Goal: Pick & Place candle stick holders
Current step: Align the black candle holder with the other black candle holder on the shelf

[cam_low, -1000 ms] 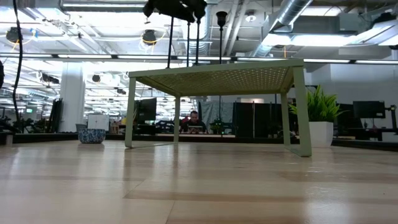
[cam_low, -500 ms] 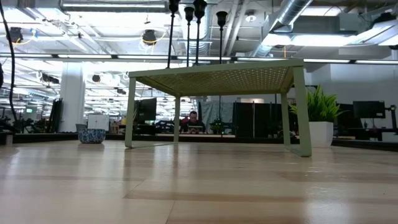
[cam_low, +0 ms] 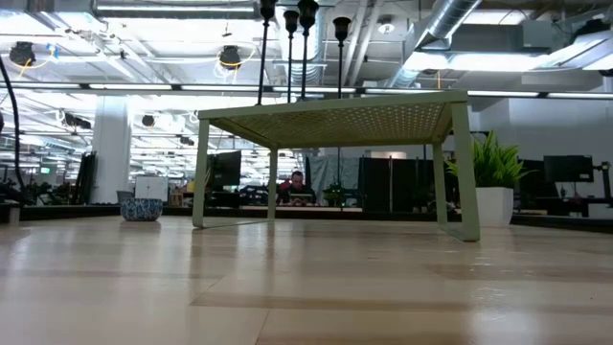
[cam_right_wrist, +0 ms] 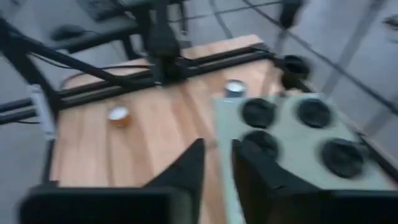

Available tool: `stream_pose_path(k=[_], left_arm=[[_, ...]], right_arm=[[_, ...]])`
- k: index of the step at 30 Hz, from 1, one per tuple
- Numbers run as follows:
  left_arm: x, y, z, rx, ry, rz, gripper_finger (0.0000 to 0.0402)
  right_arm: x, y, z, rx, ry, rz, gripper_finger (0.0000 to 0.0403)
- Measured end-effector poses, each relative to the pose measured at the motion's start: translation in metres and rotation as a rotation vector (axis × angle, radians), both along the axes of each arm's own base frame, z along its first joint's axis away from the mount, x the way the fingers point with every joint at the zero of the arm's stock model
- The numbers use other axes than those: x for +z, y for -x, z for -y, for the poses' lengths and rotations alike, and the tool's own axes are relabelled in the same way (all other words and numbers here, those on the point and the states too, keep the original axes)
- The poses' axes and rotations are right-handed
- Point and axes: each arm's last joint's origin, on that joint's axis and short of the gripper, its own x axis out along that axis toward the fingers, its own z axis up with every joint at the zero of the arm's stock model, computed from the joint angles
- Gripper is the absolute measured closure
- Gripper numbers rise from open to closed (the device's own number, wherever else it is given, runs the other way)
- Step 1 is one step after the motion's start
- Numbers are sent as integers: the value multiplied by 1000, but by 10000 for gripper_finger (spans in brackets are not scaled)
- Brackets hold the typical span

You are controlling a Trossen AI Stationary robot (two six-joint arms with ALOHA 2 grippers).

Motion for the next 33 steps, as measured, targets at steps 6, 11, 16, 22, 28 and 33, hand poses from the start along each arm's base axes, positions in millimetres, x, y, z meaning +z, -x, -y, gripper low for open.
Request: stream_pose_path(k=[6, 11, 16, 22, 28, 33], left_arm=[[-8, 17, -4, 66, 17, -66, 399], [-10, 18, -4, 66, -19, -91, 399], [-11, 18, -5, 65, -29, -101, 399], [-10, 22, -6, 65, -24, -92, 399], [-9, 24, -7, 65, -22, -86, 398], [-9, 24, -7, 65, -22, -87, 397]], right_arm=[[-37, -27, 11, -17, -42, 143, 391], [-71, -47, 17, -62, -38, 110, 400], [-106, -82, 10, -59, -50, 89, 402], [-137, -109, 12, -117, -51, 107, 402], [-146, -113, 25, -245, 18, 91, 403], [-148, -114, 39, -283, 53, 63, 403]])
